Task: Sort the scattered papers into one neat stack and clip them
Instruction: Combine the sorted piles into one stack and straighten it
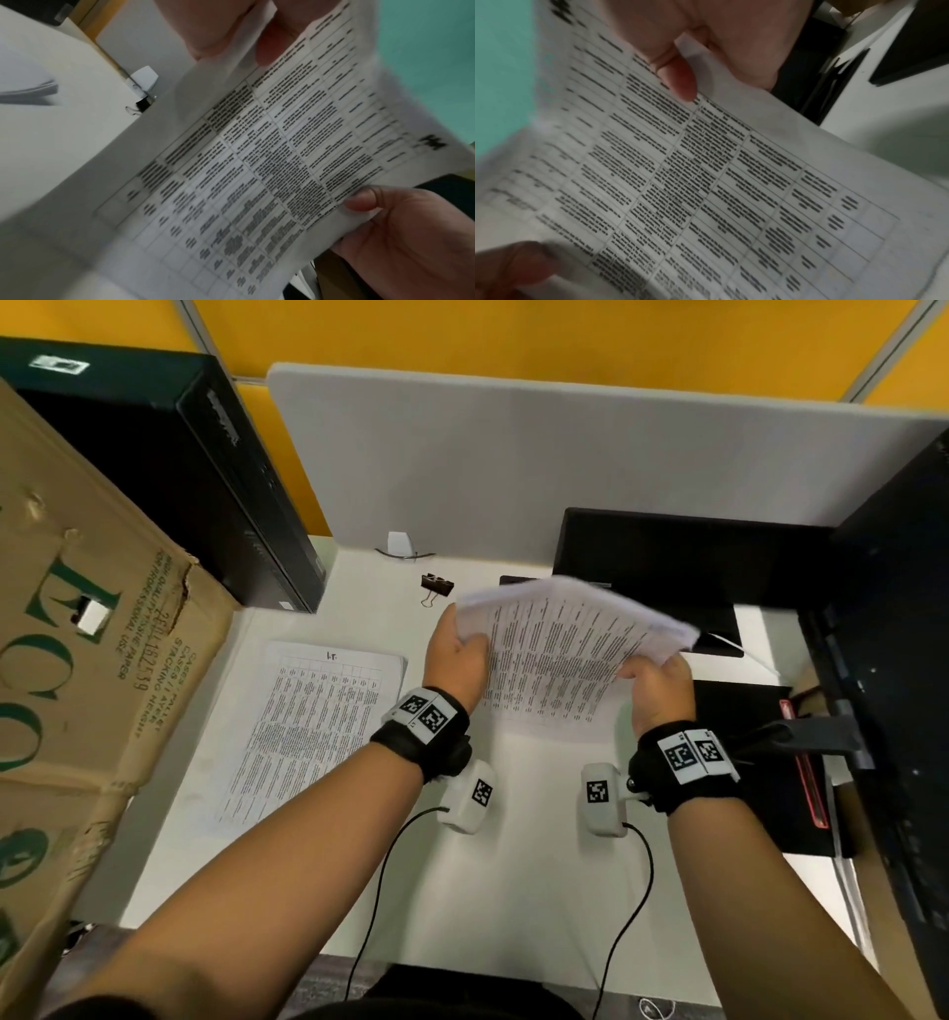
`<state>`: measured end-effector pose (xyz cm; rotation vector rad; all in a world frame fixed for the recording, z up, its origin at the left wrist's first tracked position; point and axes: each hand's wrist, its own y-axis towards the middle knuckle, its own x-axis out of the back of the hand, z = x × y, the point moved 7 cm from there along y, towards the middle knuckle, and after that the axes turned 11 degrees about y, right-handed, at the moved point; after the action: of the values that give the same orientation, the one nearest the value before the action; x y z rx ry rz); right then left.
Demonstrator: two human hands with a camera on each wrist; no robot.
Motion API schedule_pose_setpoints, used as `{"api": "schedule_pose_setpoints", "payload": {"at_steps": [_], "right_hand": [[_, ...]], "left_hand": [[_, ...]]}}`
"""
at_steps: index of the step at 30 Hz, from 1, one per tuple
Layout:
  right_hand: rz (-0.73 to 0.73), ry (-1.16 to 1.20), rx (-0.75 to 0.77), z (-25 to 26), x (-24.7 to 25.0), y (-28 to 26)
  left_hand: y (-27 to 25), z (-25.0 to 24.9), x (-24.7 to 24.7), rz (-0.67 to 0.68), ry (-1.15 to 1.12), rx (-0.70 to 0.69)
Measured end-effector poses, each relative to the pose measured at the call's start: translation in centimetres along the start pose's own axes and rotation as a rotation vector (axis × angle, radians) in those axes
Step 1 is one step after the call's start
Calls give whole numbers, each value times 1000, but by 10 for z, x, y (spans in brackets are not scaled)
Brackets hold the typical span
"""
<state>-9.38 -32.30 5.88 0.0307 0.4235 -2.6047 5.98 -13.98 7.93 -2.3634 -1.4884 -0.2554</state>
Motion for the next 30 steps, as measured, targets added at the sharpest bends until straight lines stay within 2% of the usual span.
{"api": "schedule_pose_setpoints", "payload": {"at_steps": [3,7,10,14,17,19,24,30], "right_hand": [[17,11,52,22,-10,3],[161,-109,116,54,-50,0],[257,-124,71,53,-90,-1],[369,-109,-142,-3,-150,-9],[420,-179,-272,-61,-186,-29],[438,-251,-331,-97,-202,-42],[431,-417,-332,-159,-232,-63],[421,-694,-184,-179,-252,-70]], "left_hand": [[13,-15,14,9,-24,-43],[34,-35,55,25,5,-76],[54,-35,101,7,217,-34],[75,1,165,-8,488,54],[79,60,208,-55,638,211],[76,100,224,-56,645,284],[66,165,249,-108,660,398],[79,199,250,-114,692,404]]}}
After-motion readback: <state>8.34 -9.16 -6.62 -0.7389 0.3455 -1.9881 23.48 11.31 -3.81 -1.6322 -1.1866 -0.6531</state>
